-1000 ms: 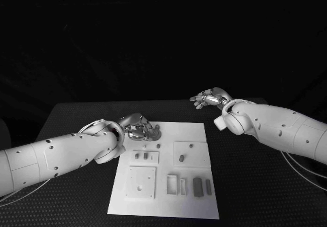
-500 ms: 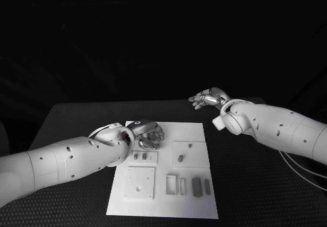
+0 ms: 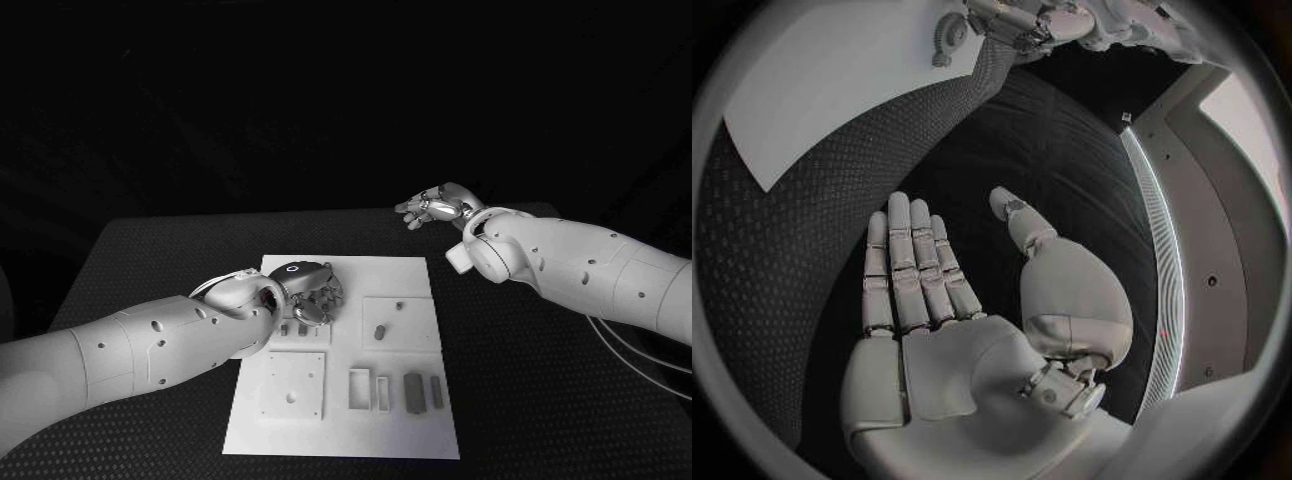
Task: Assemble the parts on the task board
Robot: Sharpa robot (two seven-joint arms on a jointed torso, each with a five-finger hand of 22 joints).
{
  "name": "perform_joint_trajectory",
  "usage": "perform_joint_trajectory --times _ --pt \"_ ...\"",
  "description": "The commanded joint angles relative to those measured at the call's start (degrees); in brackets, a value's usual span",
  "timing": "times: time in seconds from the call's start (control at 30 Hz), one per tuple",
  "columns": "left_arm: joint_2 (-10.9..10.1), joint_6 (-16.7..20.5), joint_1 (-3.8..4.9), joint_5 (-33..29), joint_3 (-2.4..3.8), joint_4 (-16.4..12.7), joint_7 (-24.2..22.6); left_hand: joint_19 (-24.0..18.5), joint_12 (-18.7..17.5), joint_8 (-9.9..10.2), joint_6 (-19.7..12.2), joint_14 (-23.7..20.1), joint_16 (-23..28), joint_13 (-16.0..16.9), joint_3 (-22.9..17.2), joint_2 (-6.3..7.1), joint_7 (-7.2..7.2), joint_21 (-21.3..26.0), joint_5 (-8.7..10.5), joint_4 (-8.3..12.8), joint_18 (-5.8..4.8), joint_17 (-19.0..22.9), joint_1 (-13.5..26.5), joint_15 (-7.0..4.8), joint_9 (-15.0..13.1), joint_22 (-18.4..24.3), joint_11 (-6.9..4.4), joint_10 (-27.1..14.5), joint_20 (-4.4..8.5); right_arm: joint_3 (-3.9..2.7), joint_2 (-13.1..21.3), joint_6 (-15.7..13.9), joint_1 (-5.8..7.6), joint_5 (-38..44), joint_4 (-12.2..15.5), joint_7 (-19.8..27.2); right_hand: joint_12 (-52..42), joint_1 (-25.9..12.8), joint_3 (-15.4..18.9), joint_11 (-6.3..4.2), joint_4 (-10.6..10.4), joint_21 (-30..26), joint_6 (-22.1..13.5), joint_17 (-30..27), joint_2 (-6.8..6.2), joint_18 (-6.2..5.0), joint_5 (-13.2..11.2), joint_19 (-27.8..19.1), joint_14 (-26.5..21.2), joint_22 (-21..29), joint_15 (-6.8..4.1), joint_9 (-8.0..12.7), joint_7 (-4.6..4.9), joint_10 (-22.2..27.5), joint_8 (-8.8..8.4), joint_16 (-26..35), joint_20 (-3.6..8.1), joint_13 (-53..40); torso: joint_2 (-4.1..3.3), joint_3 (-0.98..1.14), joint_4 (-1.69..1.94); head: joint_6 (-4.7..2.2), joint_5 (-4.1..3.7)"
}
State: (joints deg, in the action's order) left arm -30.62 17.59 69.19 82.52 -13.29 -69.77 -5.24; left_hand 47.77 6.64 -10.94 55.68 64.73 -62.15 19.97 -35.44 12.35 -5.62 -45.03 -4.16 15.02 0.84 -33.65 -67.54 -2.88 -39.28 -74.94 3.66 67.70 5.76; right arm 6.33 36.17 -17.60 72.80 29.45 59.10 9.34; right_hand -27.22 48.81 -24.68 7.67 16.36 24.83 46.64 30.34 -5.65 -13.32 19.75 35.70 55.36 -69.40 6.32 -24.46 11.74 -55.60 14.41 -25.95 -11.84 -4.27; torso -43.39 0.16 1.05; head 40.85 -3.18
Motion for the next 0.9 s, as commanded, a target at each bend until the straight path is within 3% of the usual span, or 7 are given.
perform_joint_trajectory --times 0.03,0.23,0.5,0.7,0.9 --pt "0.1 1.2 0.00 0.9 0.05 -0.1 -0.7 0.4 -0.5 0.1 -0.2 0.1 -0.4 -0.2 0.0 -0.28 -0.40 -0.3 -0.12 -0.5 0.69 -0.1 0.2 0.21 0.1 -1.1 0.03 0.4 2.58 -0.02 0.0 0.9 -0.02 0.0 0.2 0.4 0.0 -0.4 -0.4 0.03 0.0 -0.2 -0.3 -0.1 0.31 0.44 0.2 -0.2 -0.4 -0.1 0.08 0.1 0.18 -0.2 0.28 0.1 -0.05 0.1 0.08 0.07 0.11 0.10 -0.15" --pt "0.0 2.4 -0.05 -1.1 0.06 -0.4 -1.8 0.5 -1.0 0.2 -0.1 0.1 -0.6 -0.5 0.0 -0.39 -0.33 -0.4 -0.17 -0.8 0.80 -0.2 0.2 0.28 0.3 -1.1 0.11 0.2 2.53 -0.02 0.0 0.9 -0.02 0.0 0.2 0.4 0.0 -0.4 -0.4 0.02 0.0 -0.2 -0.3 -0.1 0.32 0.44 0.2 -0.2 -0.4 -0.1 0.08 0.1 0.18 -0.2 0.29 0.1 -0.06 0.1 0.13 -0.03 0.16 0.06 -0.26" --pt "-0.3 4.6 -0.06 -2.1 0.09 -0.2 -2.4 1.1 -1.4 0.0 0.2 0.7 -1.5 -0.8 -0.2 -0.55 -0.19 -0.7 -0.33 -0.9 1.09 -0.6 -0.1 0.23 0.6 -1.2 0.09 0.5 2.59 -0.02 -0.1 1.0 -0.02 0.0 0.2 0.4 0.0 -0.5 -0.4 0.02 0.0 -0.2 -0.3 -0.1 0.34 0.43 0.2 -0.2 -0.4 -0.1 0.08 0.1 0.18 -0.2 0.30 0.1 -0.06 0.1 0.11 0.01 0.14 -0.07 -0.21" --pt "-0.4 -0.2 -0.05 0.1 0.11 0.3 0.4 1.2 -1.9 0.0 0.3 0.8 -1.8 -1.1 -0.3 -0.59 -0.35 -0.8 -0.62 -1.0 1.22 -0.7 -0.3 0.49 0.8 -1.2 0.38 0.3 2.42 -0.02 0.0 1.0 -0.02 0.0 0.2 0.3 0.0 -0.5 -0.4 0.02 0.0 -0.3 -0.3 -0.1 0.35 0.43 0.2 -0.2 -0.4 -0.1 0.08 0.1 0.18 -0.2 0.31 0.1 -0.06 0.1 0.10 0.01 0.18 -0.06 -0.25" --pt "-0.6 -1.5 -0.04 0.7 0.10 0.4 1.8 1.3 -2.4 0.2 -0.1 0.8 -2.2 -1.4 0.2 -0.15 -0.67 -1.1 0.07 -1.4 1.46 -0.8 0.4 0.82 1.1 -1.3 0.73 0.2 2.08 -0.02 -0.1 1.0 -0.02 0.0 0.1 0.3 0.0 -0.5 -0.4 0.02 0.0 -0.3 -0.3 -0.1 0.34 0.42 0.2 -0.2 -0.4 -0.1 0.08 0.1 0.17 -0.2 0.32 0.1 -0.07 0.1 0.12 0.05 0.18 -0.02 -0.25"
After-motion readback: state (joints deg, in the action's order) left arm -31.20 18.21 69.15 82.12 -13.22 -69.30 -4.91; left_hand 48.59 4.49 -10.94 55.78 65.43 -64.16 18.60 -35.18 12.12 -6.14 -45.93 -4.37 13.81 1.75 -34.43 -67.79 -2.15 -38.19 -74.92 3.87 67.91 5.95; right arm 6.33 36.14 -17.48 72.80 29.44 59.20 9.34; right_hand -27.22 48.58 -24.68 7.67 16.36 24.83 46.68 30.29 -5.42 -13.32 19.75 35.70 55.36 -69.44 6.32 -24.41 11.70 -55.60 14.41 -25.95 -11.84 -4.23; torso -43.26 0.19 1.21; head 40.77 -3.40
